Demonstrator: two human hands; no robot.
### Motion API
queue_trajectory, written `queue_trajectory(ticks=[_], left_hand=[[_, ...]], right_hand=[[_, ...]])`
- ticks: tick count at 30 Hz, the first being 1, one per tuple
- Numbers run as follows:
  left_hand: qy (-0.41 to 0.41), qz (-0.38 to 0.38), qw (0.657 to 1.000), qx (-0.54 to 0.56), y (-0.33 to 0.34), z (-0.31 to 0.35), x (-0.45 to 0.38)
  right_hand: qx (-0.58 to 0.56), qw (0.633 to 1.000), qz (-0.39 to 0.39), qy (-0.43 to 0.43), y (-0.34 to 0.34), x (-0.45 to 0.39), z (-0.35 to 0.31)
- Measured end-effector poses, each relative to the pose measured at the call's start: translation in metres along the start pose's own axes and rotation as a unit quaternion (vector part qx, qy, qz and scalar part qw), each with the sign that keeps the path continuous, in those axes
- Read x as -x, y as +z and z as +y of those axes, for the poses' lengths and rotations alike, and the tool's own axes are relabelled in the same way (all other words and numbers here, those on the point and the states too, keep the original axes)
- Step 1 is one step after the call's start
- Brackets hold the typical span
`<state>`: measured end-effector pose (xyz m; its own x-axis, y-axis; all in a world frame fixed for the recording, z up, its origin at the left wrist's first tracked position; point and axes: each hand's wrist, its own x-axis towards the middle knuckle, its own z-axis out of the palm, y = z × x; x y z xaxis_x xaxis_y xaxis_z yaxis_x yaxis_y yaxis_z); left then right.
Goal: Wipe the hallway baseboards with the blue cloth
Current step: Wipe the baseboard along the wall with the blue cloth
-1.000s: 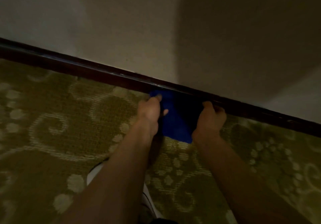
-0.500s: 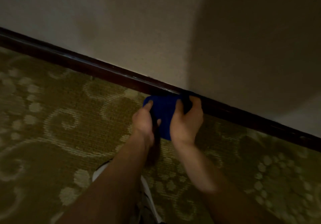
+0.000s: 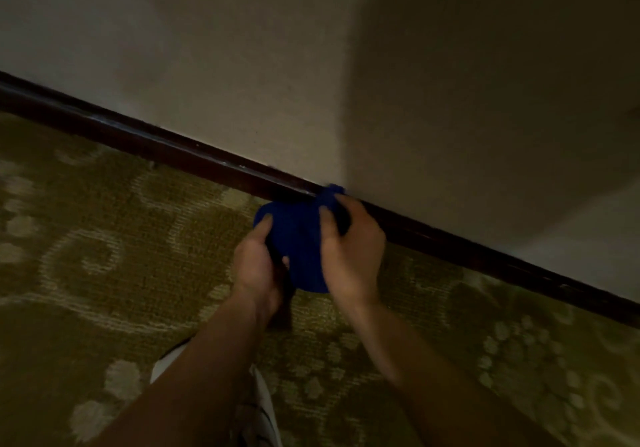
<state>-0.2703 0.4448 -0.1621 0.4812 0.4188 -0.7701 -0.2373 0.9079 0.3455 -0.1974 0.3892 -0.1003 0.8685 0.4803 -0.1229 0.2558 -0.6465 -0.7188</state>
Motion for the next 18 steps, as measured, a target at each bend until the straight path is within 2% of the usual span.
queue_trajectory(ticks=[3,5,9,11,14,16,18], left_hand=[[0.006,-0.005,0.999,-0.035,0.001,0.000,-0.002],[0.002,0.010,1.000,-0.022,0.000,0.001,0.001],[-0.010,0.017,0.999,0.044,-0.002,0.003,0.005],[-0.011,0.031,0.998,0.045,0.002,0.007,0.008],[0.030,0.077,0.996,0.037,0.008,0.018,0.016],[0.087,0.113,0.989,0.025,0.007,0.037,0.017],[0.129,0.132,0.982,-0.026,0.007,0.064,0.015]], right_hand=[[-0.021,0.994,0.092,0.057,-0.009,0.003,0.013],[0.011,0.996,0.077,0.035,0.003,0.003,0.006],[0.102,0.991,0.033,-0.081,0.027,0.004,-0.017],[0.085,0.993,0.016,-0.077,0.025,0.002,-0.014],[-0.087,0.995,0.011,0.052,0.012,0.002,-0.009],[-0.217,0.961,0.005,0.170,0.008,0.006,-0.008],[-0.315,0.905,-0.061,0.280,0.012,0.011,-0.006]])
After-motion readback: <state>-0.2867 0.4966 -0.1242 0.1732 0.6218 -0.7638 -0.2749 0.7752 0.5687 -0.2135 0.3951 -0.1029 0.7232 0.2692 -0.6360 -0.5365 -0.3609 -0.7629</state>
